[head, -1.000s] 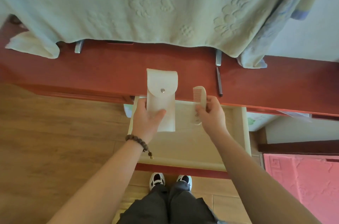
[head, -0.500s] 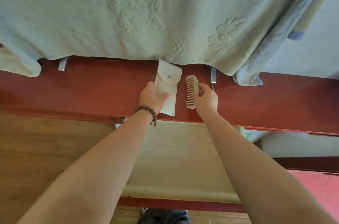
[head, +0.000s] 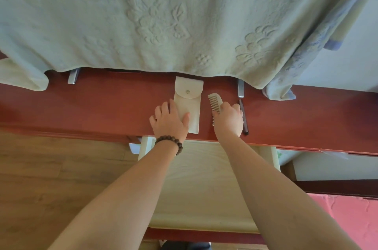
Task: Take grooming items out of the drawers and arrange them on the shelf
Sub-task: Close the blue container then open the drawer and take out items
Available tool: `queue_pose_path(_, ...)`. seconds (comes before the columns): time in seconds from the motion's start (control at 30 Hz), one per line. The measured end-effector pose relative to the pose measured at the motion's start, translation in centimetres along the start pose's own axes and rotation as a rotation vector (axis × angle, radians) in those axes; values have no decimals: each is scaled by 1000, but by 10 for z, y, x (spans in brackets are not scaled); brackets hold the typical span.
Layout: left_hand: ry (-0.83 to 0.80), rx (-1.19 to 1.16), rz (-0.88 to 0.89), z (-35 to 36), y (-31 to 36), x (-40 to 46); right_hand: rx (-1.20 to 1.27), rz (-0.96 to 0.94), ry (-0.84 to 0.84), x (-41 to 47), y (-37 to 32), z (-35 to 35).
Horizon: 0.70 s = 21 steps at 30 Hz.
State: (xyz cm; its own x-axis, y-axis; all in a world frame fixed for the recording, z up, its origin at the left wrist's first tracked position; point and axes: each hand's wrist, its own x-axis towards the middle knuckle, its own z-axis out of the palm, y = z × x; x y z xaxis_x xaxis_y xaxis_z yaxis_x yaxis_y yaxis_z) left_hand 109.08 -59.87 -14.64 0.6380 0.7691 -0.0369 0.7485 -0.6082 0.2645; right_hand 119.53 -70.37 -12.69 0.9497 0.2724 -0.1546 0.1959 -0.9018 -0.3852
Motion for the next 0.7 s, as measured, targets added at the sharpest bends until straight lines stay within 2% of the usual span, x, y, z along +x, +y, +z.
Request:
queue_pose_path(0.17, -131, -66, 41, -7, -5, -9, 32, -26, -36, -8, 2, -6)
queue_pose_path(0.27, -176, -131, 49, -19, -11, -18, 80, -88, 0, -31, 11, -15)
queue_pose_path(0.37, -136, -170, 78, -33, -18, -37, 160, -116, 59, -68, 27, -28)
queue_pose_path(0.47, -36, -181, 179, -46, -28, -65, 149, -114, 120, -109, 48, -35)
queue_pose_path(0.7, 53, -200, 244, -53, -54, -177, 62, -136, 113, -201, 103, -33)
